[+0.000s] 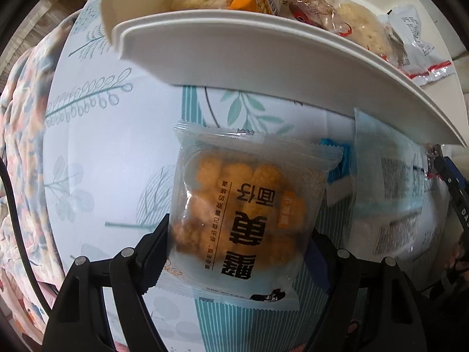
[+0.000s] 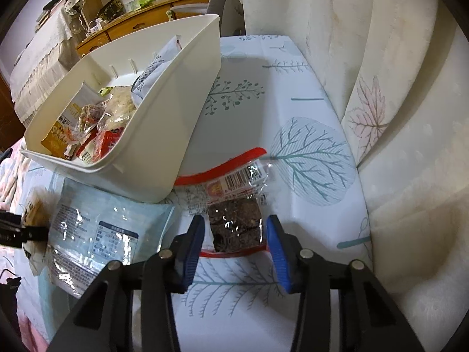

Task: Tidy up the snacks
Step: 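Lift the cake bag with the left tool while the right tool grasps the red-topped packet, then carry the cake bag and red-topped packet into the tray and open both tools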

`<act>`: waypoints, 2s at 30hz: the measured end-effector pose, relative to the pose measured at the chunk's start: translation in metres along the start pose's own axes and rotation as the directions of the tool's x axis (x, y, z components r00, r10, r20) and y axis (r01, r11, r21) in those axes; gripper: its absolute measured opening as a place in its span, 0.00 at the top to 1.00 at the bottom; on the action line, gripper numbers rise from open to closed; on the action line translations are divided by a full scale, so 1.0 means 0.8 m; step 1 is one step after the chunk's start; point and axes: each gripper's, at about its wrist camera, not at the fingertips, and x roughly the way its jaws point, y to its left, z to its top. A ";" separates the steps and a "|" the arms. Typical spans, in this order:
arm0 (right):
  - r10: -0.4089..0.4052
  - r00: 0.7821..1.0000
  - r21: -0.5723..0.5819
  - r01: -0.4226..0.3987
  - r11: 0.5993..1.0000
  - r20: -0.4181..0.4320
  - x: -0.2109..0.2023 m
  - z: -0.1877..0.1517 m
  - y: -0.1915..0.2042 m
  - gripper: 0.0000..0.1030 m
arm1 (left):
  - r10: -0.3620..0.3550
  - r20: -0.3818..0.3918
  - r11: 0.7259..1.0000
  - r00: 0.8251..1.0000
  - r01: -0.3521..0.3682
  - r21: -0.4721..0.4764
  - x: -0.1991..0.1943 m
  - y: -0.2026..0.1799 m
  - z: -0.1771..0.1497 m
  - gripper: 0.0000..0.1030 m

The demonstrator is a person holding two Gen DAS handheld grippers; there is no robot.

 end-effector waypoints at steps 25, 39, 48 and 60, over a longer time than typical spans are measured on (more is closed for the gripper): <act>0.093 0.990 0.309 -0.055 0.950 -0.108 -0.052 -0.034 0.002 0.59 | -0.077 0.009 0.989 0.997 0.075 0.125 -0.144 0.038 -0.022 0.23; 0.033 0.998 0.372 -0.051 0.927 0.053 -0.135 -0.012 0.037 0.59 | -0.062 0.123 0.949 0.990 0.021 0.315 -0.208 0.029 0.043 0.23; 0.035 0.989 0.309 -0.079 0.948 0.145 -0.160 0.025 0.082 0.59 | -0.153 0.219 0.925 0.964 0.062 0.376 -0.227 0.019 0.091 0.23; 0.122 0.959 0.176 -0.170 0.970 0.254 -0.143 0.061 0.135 0.58 | -0.219 0.305 0.913 0.927 0.084 0.399 -0.215 0.008 0.139 0.22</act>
